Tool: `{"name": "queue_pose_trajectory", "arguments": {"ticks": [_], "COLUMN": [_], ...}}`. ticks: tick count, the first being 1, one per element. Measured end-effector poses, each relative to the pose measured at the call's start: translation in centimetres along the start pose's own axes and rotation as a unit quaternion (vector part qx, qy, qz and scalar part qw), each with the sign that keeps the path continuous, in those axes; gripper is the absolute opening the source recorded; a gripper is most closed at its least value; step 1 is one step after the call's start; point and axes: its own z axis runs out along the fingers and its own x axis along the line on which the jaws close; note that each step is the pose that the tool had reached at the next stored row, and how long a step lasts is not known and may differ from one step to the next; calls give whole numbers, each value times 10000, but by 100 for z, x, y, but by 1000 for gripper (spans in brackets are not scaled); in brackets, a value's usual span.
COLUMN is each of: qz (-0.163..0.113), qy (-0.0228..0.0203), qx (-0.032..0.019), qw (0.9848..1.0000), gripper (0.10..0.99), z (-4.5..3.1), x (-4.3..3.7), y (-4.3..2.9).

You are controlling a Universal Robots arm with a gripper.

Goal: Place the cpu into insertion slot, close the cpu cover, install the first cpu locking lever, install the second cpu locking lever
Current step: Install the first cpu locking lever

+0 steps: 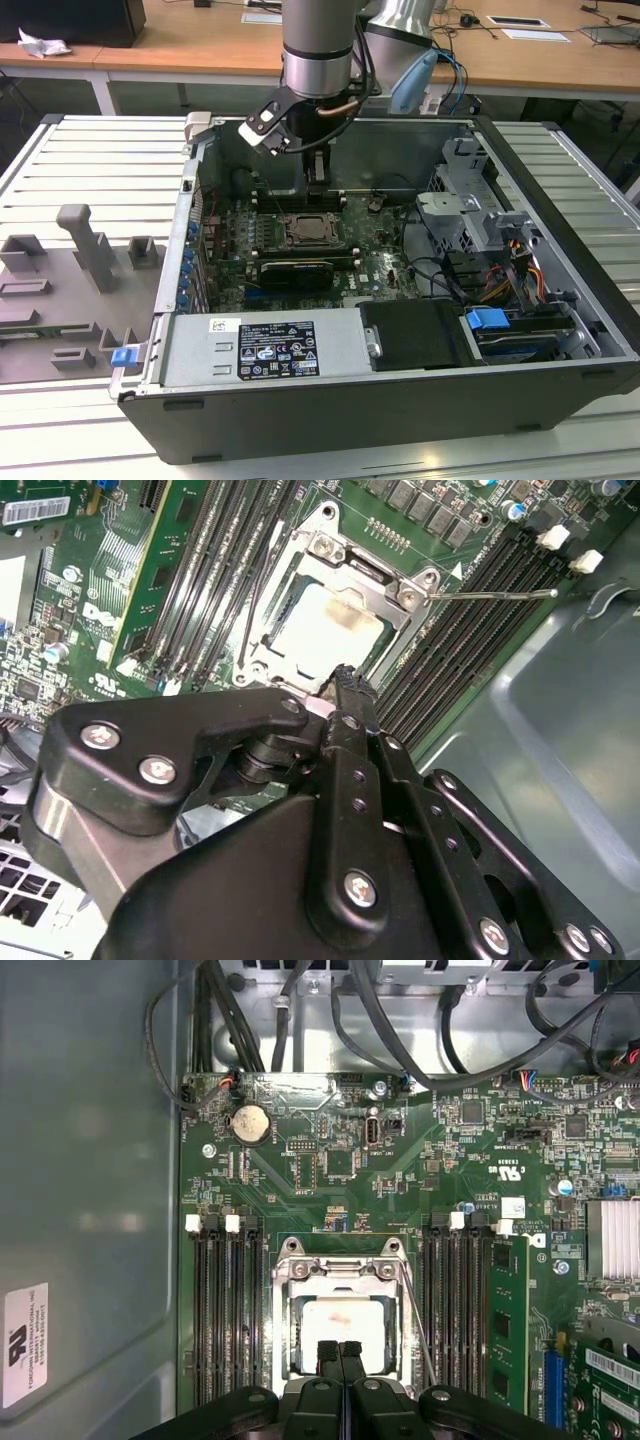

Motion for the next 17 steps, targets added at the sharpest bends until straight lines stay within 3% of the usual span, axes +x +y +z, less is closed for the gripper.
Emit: {"name": "queue_pose_trajectory", "arguments": {"ticks": [17], "qz": [0], "qy": [0], "qx": [0], "qw": [10000], "gripper": [106], "z": [-101], "x": [1], "y": [5]}}
